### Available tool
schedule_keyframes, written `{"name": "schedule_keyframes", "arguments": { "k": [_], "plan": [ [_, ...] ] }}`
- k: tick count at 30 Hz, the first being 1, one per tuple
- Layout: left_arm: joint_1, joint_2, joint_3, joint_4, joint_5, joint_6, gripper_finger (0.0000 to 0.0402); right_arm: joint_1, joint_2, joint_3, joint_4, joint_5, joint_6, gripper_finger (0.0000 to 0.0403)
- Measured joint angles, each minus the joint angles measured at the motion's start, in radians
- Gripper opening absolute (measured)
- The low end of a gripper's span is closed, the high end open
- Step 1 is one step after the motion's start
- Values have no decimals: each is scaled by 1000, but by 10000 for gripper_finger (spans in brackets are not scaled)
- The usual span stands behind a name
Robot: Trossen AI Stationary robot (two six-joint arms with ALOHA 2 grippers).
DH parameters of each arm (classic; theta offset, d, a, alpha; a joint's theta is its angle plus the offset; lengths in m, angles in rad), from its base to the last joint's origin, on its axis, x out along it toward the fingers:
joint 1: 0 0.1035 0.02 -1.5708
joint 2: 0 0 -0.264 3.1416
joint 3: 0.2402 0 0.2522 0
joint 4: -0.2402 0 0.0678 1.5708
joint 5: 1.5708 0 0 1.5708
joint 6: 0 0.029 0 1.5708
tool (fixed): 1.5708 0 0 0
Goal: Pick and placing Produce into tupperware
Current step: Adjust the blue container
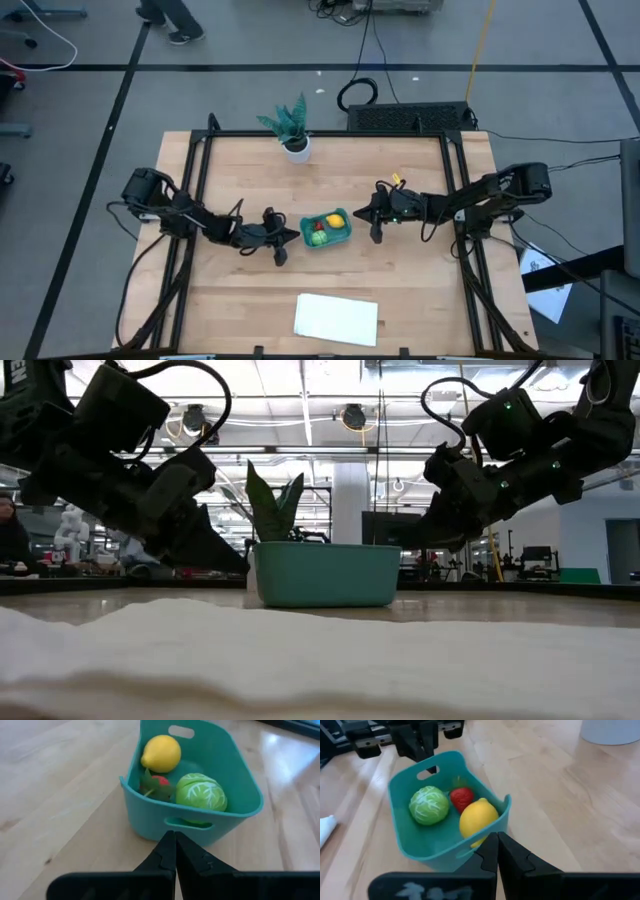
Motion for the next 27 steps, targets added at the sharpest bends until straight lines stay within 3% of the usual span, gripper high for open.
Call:
{"name": "schedule_keyframes", "arguments": {
  "k": [7,17,27],
  "plan": [
    [18,1,5,0,9,10,0,9,34,3,8,3,4,0],
    [61,-1,2,-10,62,32,0,10,251,152,9,-49,19,0],
    [90,0,1,-23,74,49,0,18,217,167,-69,-72,38,0]
  ]
}}
